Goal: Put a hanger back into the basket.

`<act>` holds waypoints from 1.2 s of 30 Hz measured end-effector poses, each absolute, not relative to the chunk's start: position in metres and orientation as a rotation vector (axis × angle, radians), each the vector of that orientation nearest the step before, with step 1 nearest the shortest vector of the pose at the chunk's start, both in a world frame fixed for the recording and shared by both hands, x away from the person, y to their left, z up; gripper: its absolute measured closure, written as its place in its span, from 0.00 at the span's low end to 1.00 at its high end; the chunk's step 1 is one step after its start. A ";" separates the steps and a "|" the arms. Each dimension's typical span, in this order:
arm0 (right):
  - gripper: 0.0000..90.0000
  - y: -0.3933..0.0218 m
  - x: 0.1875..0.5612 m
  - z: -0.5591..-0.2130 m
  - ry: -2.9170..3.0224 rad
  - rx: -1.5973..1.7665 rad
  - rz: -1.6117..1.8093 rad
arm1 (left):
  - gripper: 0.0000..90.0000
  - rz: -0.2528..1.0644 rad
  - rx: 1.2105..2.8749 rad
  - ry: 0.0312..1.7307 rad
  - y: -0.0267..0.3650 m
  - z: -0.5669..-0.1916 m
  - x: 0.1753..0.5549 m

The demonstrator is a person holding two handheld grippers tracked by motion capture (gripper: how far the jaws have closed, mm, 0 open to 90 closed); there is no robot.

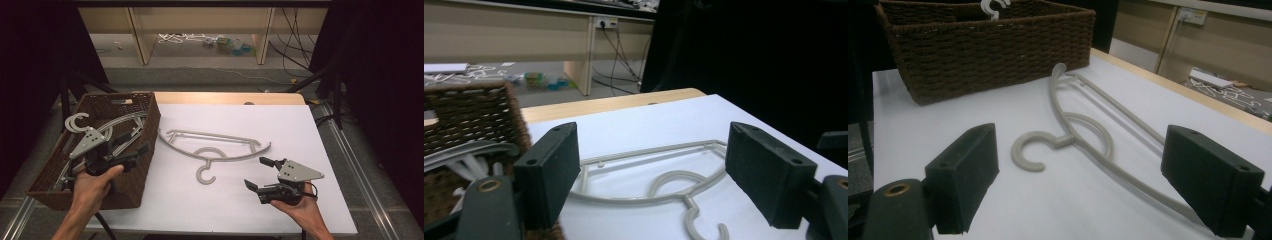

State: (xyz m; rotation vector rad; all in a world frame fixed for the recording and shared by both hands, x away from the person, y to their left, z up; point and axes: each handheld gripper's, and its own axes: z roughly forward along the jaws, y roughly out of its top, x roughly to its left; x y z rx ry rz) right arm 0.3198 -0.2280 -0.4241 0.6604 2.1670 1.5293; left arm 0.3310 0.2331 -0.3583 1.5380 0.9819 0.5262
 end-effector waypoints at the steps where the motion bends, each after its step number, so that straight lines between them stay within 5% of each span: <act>1: 0.18 -0.228 0.320 -0.424 2.164 0.656 1.530 | 0.24 0.521 1.540 0.967 0.228 -0.361 0.329; 22: 0.18 -0.228 0.318 -0.425 2.178 0.678 1.537 | 0.18 0.497 1.601 0.798 0.184 -0.395 0.306; 36: 0.18 -0.223 0.327 -0.424 2.185 0.644 1.498 | 0.19 0.500 1.681 0.846 0.176 -0.433 0.297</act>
